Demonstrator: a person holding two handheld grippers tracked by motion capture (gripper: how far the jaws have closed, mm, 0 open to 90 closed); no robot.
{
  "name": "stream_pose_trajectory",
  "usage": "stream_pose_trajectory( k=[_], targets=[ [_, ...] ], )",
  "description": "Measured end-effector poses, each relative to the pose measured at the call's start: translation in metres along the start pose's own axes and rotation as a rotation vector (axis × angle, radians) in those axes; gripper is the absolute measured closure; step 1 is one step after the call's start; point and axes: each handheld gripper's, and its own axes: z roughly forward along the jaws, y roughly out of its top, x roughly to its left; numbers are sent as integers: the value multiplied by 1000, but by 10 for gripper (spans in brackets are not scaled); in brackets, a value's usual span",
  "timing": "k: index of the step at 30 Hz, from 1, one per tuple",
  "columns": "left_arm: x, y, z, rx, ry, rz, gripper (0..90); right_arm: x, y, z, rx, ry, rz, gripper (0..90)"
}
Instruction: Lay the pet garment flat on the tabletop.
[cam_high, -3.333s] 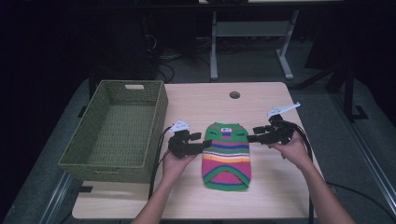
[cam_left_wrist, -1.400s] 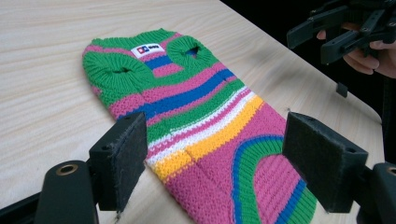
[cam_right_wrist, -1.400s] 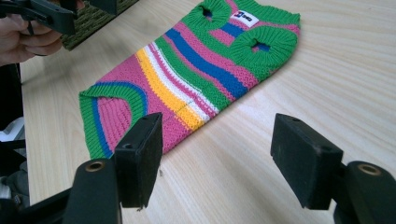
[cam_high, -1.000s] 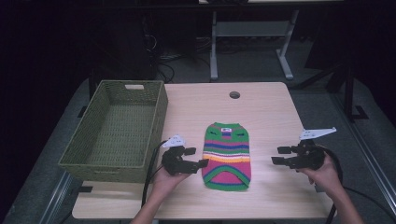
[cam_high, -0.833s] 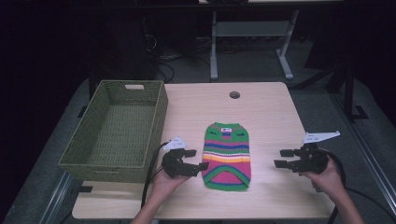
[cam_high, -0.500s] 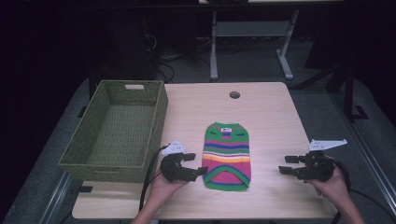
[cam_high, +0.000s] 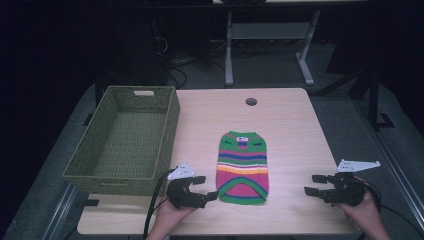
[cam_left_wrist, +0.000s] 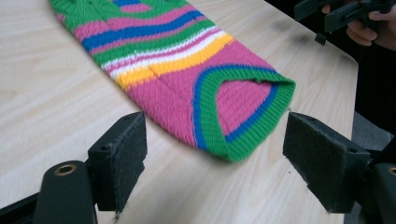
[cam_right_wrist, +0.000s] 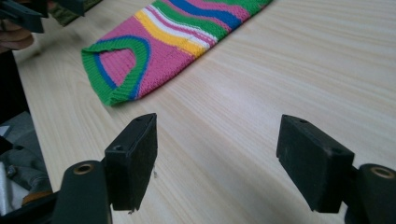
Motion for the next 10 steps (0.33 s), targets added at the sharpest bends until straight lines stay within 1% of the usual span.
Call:
stream_pose_trajectory(
  k=[1,2,3,4,5,6,7,8,9,10],
  targets=[
    [-1,-1,-2,1,5,-4,215,1,-1,0,-5,-9,2,288],
    [-1,0,-3,4,1,-11,217,4,-3,0,-21,-20,7,293],
    [-2,0,-4,7,-1,-7,217,7,-5,1,-40,-17,14,293],
    [-4,1,-5,7,13,15,219,10,-6,2,-57,-8,17,293],
    [-7,3,-6,-2,18,25,219,15,-6,3,-53,-16,7,289],
    [-7,3,-6,-2,18,25,219,15,-6,3,-53,-16,7,289],
    [-7,4,-6,-4,17,28,219,23,-6,5,-35,-32,-23,282],
    [-7,4,-6,-7,17,28,219,26,-8,5,-40,-38,-30,283],
    [-6,4,-6,-7,16,27,219,28,-10,5,-57,-32,-18,286],
    [-5,4,-5,-3,17,26,219,28,-12,6,-63,-22,-14,292]
  ],
)
